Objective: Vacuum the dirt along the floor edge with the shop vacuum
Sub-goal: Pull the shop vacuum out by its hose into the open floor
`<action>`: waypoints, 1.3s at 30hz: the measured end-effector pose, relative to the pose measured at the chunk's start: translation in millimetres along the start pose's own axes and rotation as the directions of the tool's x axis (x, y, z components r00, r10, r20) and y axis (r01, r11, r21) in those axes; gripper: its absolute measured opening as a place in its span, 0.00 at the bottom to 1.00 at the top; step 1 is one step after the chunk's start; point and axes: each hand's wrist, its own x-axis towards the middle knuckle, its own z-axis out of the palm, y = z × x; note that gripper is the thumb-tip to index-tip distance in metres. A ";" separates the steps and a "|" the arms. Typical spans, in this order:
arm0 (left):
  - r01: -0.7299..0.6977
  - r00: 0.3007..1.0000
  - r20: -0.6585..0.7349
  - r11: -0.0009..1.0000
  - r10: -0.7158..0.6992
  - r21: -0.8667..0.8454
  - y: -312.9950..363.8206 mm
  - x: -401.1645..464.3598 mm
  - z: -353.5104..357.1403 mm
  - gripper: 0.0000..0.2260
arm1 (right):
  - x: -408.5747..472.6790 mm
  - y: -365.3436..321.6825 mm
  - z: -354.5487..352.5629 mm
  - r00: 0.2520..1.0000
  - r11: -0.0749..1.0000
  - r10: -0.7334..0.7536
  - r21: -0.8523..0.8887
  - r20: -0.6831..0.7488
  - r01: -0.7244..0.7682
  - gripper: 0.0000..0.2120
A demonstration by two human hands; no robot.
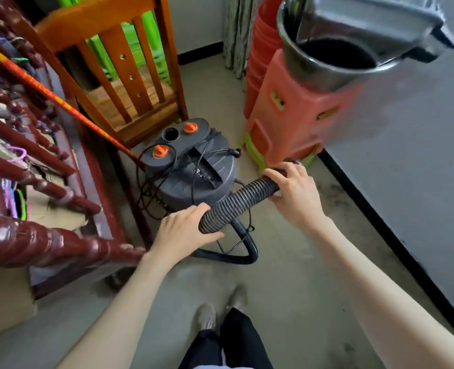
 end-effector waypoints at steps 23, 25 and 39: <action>-0.208 0.607 0.738 0.955 0.295 -0.210 163.7 -48.9 218.9 0.26 | -212.8 165.4 31.0 0.343 -0.220 0.814 0.796 0.469 -0.564 0.06; -0.194 0.600 0.751 0.960 0.277 -0.200 191.5 -47.0 248.5 0.21 | -226.5 192.2 35.8 0.381 -0.147 0.828 0.816 0.411 -0.560 0.05; -0.035 0.793 0.592 0.980 0.146 -0.195 317.2 3.9 455.7 0.16 | -314.2 358.7 204.8 0.303 -0.166 0.811 0.694 0.500 -0.701 0.26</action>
